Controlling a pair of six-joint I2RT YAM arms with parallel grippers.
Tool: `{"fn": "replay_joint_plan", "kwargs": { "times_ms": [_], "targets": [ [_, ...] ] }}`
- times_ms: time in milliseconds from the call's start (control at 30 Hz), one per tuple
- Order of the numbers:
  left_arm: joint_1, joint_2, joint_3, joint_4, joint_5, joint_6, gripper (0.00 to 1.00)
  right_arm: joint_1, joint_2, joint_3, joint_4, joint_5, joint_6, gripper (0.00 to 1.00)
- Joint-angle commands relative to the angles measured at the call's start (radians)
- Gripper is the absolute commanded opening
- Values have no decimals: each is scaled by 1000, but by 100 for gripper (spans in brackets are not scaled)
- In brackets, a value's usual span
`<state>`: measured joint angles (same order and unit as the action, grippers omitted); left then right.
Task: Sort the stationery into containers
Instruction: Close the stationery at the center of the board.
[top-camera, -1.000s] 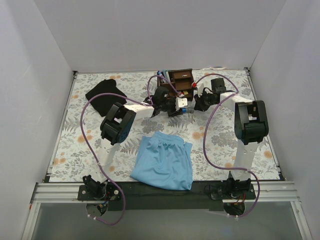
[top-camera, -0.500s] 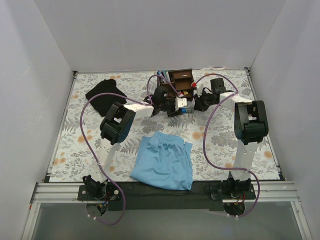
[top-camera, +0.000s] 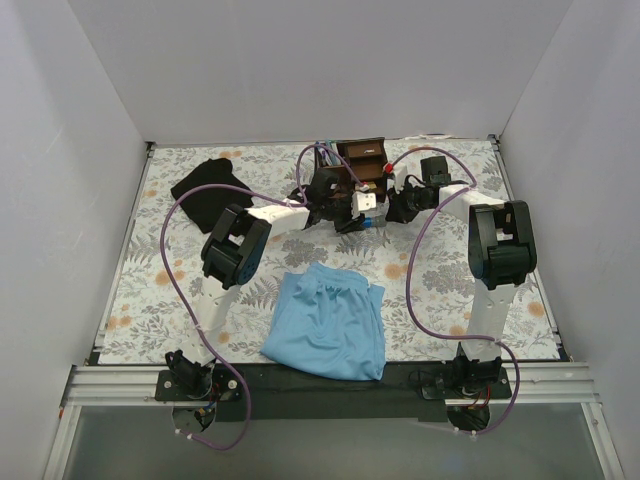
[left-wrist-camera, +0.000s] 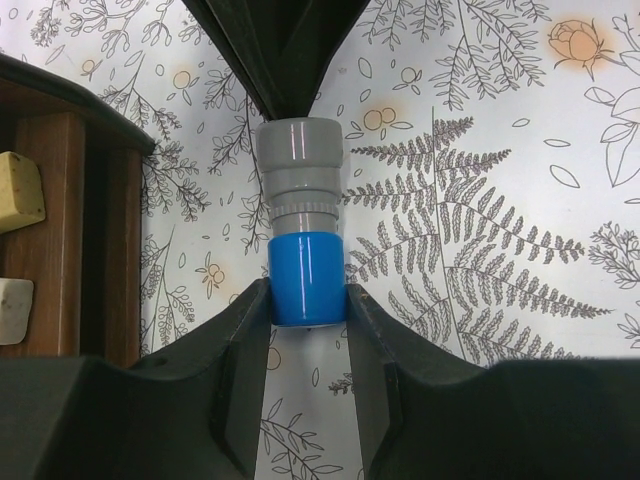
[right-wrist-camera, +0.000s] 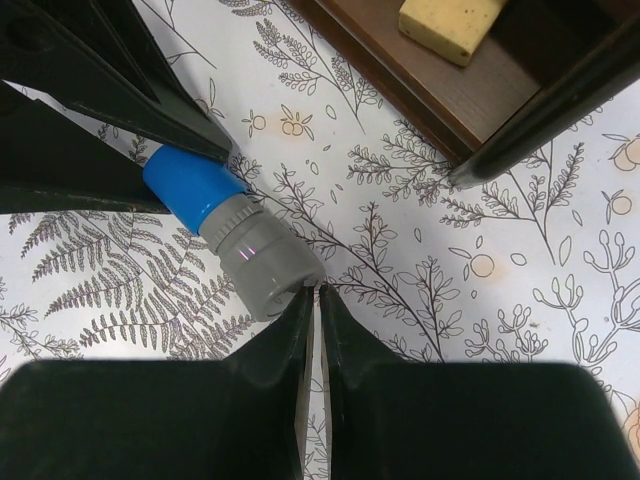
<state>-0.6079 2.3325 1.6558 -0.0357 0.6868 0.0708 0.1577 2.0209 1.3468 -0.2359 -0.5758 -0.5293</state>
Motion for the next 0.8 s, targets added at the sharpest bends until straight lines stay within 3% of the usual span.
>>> {"fn": "replay_joint_plan", "kwargs": {
  "times_ms": [0, 433, 767],
  "targets": [
    [-15, 19, 10, -78, -4, -29, 6, 8, -10, 5, 4, -33, 32, 14],
    [-15, 18, -22, 17, 0, -150, 4, 19, 5, -12, -34, -1, 41, 14],
    [-16, 21, -39, 30, 25, -94, 4, 46, 32, 21, -45, -7, 51, 15]
  ]
}}
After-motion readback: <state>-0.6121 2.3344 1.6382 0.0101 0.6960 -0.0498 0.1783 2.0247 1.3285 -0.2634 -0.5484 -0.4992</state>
